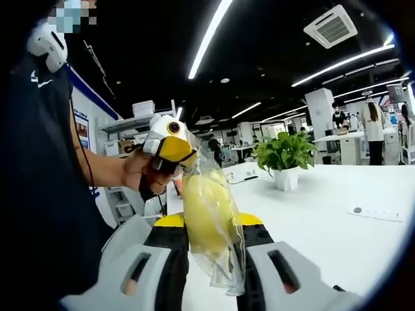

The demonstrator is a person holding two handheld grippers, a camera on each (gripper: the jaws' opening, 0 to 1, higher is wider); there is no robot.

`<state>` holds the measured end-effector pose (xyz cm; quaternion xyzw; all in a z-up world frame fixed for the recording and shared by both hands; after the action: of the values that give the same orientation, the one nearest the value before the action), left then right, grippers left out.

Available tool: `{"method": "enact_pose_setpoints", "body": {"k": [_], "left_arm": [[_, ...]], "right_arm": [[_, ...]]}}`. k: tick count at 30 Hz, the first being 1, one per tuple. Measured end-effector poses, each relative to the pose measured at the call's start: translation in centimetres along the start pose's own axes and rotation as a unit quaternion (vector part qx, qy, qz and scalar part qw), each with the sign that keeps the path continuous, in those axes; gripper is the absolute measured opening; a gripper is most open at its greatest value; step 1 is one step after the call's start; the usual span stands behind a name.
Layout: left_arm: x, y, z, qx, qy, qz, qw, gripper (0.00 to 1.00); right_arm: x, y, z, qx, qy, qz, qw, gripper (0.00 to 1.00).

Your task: Compare the silicone blocks by pressing each to a similar depth, holding the contact briefly, and releasing to observe deformation and rebound differences across the visible hardness samples.

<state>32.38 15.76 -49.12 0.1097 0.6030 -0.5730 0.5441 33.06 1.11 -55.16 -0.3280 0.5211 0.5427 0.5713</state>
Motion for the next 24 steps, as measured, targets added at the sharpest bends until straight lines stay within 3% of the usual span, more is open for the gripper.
{"method": "enact_pose_setpoints", "body": {"k": [5, 9, 11, 15, 22, 24], "left_arm": [[0.22, 0.09, -0.26, 0.007, 0.008, 0.042, 0.9991, 0.0], [0.29, 0.22, -0.24, 0.012, 0.009, 0.05, 0.9986, 0.0], [0.34, 0.15, -0.19, 0.029, 0.008, 0.08, 0.9963, 0.0], [0.44, 0.1, -0.34, 0.032, 0.011, 0.07, 0.997, 0.0], [0.77, 0.3, -0.49, 0.047, -0.003, 0.151, 0.9874, 0.0], [0.98, 0.44, -0.63, 0.043, -0.006, 0.147, 0.9882, 0.0]], "right_arm": [[0.09, 0.09, -0.04, 0.0, 0.015, 0.009, 0.9998, 0.14], [0.15, 0.04, -0.15, 0.0, 0.02, 0.02, 0.9996, 0.12], [0.14, 0.04, -0.2, 0.0, 0.022, 0.019, 0.9996, 0.11], [0.08, 0.15, -0.31, -0.001, 0.029, 0.028, 0.9992, 0.1], [0.3, 0.15, -0.31, 0.005, 0.038, 0.04, 0.9985, 0.08], [0.26, -0.01, -0.28, 0.01, 0.043, 0.044, 0.9981, 0.07]]}}
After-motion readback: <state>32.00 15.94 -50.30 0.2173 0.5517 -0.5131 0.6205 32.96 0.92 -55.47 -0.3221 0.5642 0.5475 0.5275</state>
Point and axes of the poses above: the point that each gripper's makers call its tool centre point, and the gripper's own axes: z roughly forward along the fingers, y roughly to its left, x roughly out of its underside, the point moved 7 cm from there along -z, roughly backward along the fingers, and after that the axes turned 15 degrees about -y, right-handed, at the moved point
